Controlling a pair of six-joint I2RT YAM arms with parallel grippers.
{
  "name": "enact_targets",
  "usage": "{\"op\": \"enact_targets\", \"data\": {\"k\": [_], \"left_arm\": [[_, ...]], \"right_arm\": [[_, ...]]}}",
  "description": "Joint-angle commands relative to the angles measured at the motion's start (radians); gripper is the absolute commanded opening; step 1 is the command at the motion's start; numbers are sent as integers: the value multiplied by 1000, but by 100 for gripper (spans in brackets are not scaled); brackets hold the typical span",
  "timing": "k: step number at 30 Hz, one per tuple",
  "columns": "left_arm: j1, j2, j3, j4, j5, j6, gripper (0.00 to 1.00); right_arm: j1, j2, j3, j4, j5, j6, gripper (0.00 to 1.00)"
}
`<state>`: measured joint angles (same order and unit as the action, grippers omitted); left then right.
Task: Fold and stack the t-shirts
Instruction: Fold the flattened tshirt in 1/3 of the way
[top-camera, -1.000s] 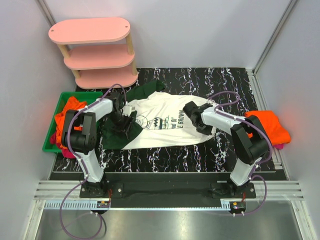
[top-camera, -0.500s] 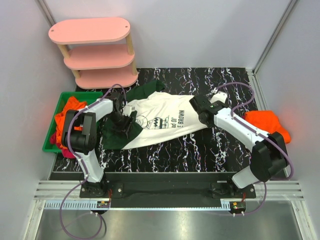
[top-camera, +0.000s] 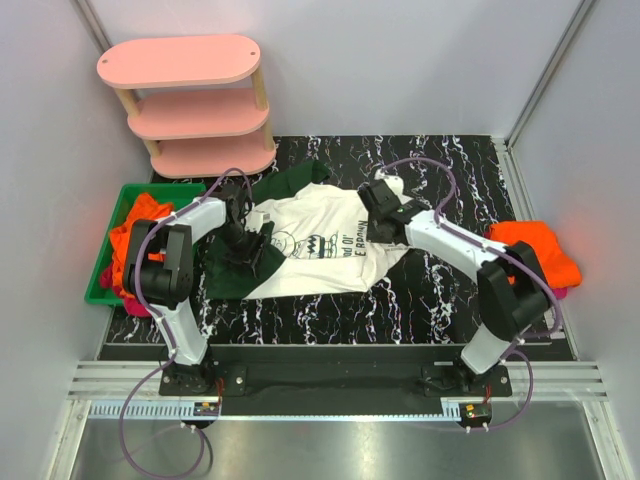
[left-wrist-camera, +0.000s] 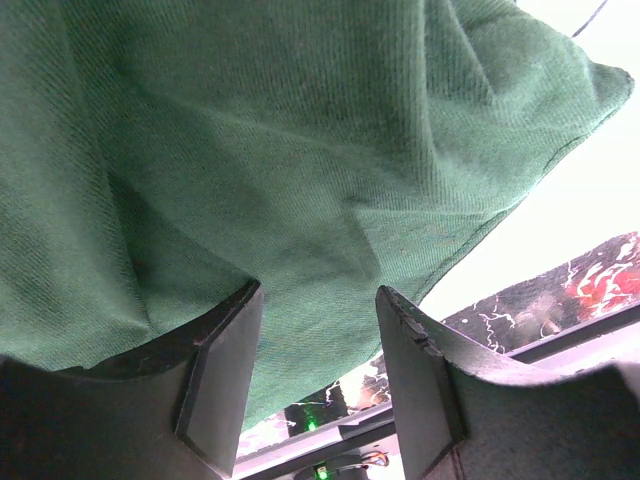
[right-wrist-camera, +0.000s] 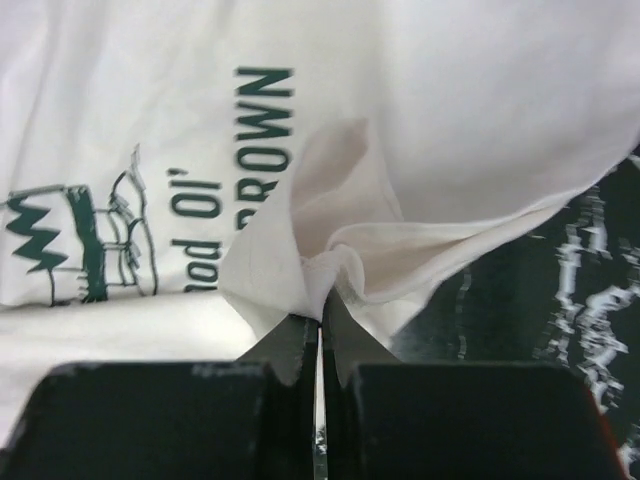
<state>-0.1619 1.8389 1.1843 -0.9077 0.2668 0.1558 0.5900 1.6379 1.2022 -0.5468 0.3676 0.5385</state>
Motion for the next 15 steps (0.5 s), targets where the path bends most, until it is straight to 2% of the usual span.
{"op": "enact_targets", "data": {"k": [1, 10, 15], "left_arm": [[-1, -20, -28, 23, -35, 2, 56], [-1, -32, -41, 24, -40, 2, 56], [-1, -32, -41, 21, -41, 2, 56]], "right_arm": [[42, 69, 65, 102, -175, -83, 0], [125, 158, 112, 153, -320, -158, 0], [134, 209, 108, 154, -331, -155, 0]]}}
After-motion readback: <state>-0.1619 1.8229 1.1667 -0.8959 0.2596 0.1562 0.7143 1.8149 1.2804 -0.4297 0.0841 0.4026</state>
